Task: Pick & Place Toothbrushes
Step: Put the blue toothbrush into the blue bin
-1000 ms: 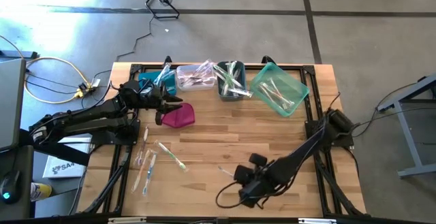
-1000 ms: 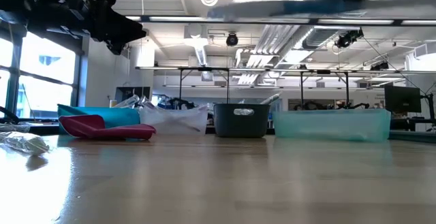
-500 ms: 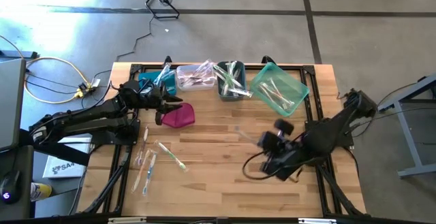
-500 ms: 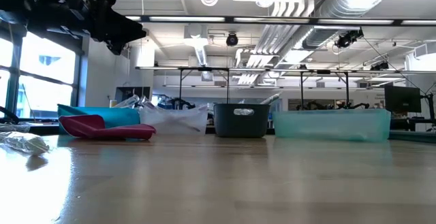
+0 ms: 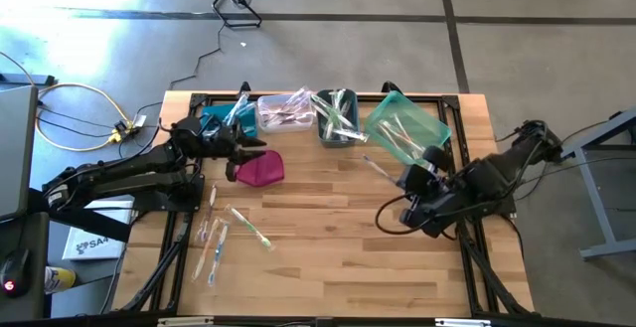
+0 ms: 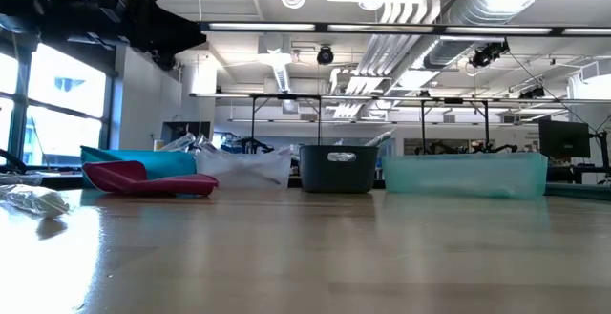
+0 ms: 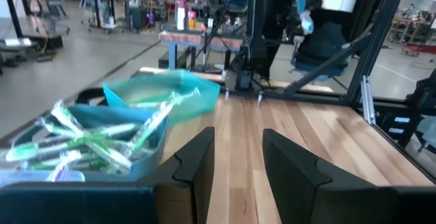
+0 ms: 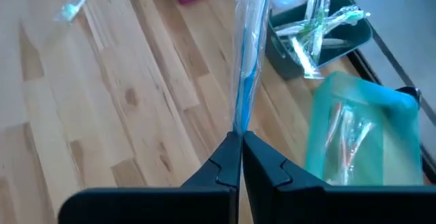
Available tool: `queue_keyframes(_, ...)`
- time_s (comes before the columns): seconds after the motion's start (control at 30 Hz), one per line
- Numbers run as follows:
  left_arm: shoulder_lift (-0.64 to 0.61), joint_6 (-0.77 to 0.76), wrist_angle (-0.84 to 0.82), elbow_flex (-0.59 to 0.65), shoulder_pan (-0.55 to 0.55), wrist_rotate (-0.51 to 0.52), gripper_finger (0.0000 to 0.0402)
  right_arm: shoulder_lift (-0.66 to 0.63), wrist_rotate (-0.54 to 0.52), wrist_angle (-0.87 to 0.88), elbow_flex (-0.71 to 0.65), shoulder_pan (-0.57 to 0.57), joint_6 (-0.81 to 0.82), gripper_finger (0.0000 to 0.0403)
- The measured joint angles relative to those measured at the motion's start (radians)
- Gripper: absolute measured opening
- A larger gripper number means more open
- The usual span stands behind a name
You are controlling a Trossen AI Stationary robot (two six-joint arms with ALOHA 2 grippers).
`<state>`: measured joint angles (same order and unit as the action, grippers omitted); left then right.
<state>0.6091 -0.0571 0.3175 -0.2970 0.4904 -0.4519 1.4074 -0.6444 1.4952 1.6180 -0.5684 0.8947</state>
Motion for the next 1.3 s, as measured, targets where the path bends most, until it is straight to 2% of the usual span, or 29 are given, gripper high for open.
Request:
queue_keyframes(0.27, 0.0, 0.038, 0.047, 0.0, 0.0, 0.001, 0.0122, -0.018, 0.001, -0.001, -0.019, 0.092, -0.092, 0.0003)
queue_keyframes(0.47, 0.003, 0.053, 0.039, 0.0, 0.0, 0.0, 0.0122, -0.086, 0.007, -0.196, -0.257, 0.166, -0.16, 0.0003)
queue_keyframes(0.63, 0.004, 0.052, -0.007, 0.0, 0.0, 0.0, 0.0122, -0.166, 0.009, -0.457, -0.496, 0.269, -0.253, 0.0003)
queue_keyframes(0.77, 0.004, 0.031, -0.051, 0.0, 0.0, 0.0, 0.0122, -0.203, 0.147, -0.786, -0.65, 0.397, -0.429, 0.0003)
queue_keyframes(0.9, 0.004, -0.013, -0.058, 0.0, 0.0, 0.0, 0.0122, -0.203, 0.407, -1.175, -0.782, 0.536, -0.625, 0.0003)
queue_keyframes(1.0, 0.004, -0.027, -0.048, 0.0, 0.0, 0.0, 0.0122, -0.165, 0.583, -1.454, -0.864, 0.623, -0.693, 0.0003)
queue_keyframes(1.07, 0.004, -0.031, -0.052, 0.0, 0.0, 0.0, 0.0122, -0.125, 0.64, -1.569, -0.9, 0.667, -0.717, 0.0003)
queue_keyframes(1.3, 0.042, -0.105, -0.038, 0.0, 0.0, 0.015, 0.0122, 0.039, 0.697, -1.844, -0.915, 0.735, -0.744, 0.0003)
